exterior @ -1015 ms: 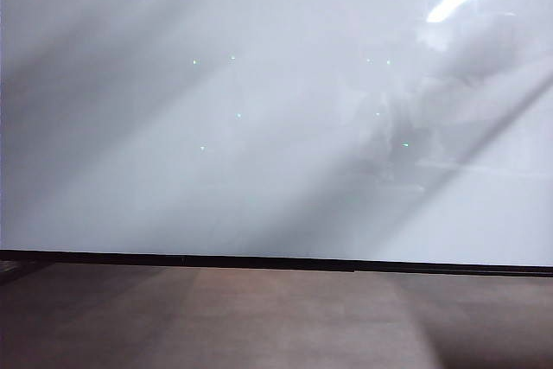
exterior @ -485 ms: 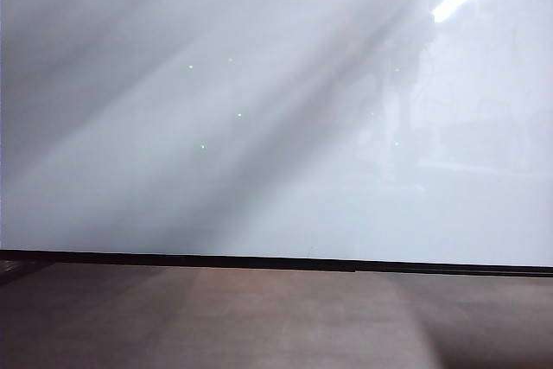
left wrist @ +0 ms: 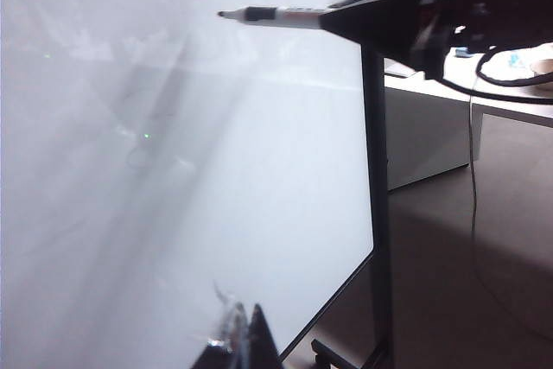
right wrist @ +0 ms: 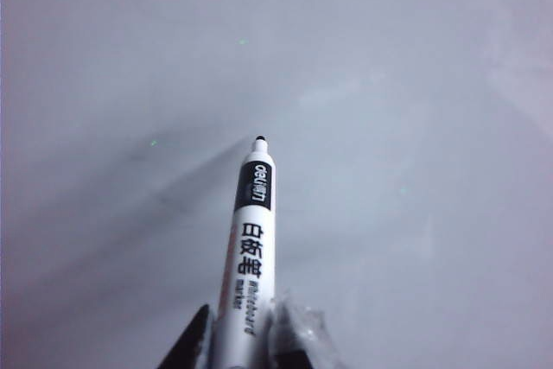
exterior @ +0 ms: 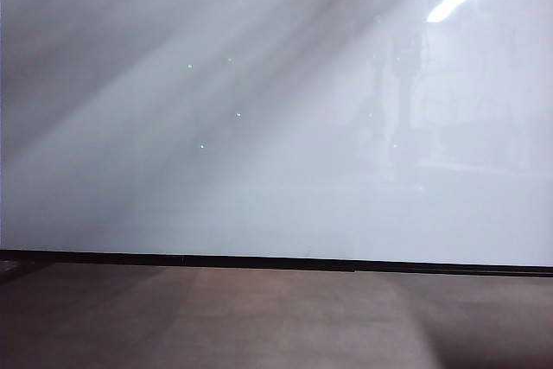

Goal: Reach to the right to find the marker pen, pick it up, and write the number 0 on the whiteboard.

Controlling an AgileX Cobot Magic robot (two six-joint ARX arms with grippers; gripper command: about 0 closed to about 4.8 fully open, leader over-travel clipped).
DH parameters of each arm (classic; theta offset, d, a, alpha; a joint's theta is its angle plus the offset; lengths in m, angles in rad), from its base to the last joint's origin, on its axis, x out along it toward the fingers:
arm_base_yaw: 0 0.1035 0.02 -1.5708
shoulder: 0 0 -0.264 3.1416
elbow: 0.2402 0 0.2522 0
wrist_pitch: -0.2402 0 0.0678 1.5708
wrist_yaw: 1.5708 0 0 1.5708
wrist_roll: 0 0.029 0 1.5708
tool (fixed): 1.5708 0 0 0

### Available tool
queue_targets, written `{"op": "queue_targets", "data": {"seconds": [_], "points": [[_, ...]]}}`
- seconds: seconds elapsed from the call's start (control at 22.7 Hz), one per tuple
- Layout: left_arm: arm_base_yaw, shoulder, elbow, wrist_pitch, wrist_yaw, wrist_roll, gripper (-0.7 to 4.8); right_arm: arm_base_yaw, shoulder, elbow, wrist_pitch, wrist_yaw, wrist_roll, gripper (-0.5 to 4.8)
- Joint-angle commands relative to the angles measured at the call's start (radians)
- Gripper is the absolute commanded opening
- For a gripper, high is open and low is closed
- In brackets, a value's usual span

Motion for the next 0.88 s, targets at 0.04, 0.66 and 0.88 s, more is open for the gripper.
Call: {"op": "queue_targets", "data": {"seconds": [0.04,0.66,0.88], "points": [[-0.001,0.014,0.01,0.016,-0.004,-0.06,-0.06,0.058,0.038,0.05,0.003,0.025,-0.062,-0.02],[-0.001,0.108,0.009,0.043,-0.265,-0.071,-0.06,0.082,0.143,0.053,0.036,0.104,-0.185,-0.02],[0.0,0.108,0.009,0.05,-0.266,-0.071,-0.06,0.081,0.159,0.053,0.055,0.126,-0.191,-0.02]]}}
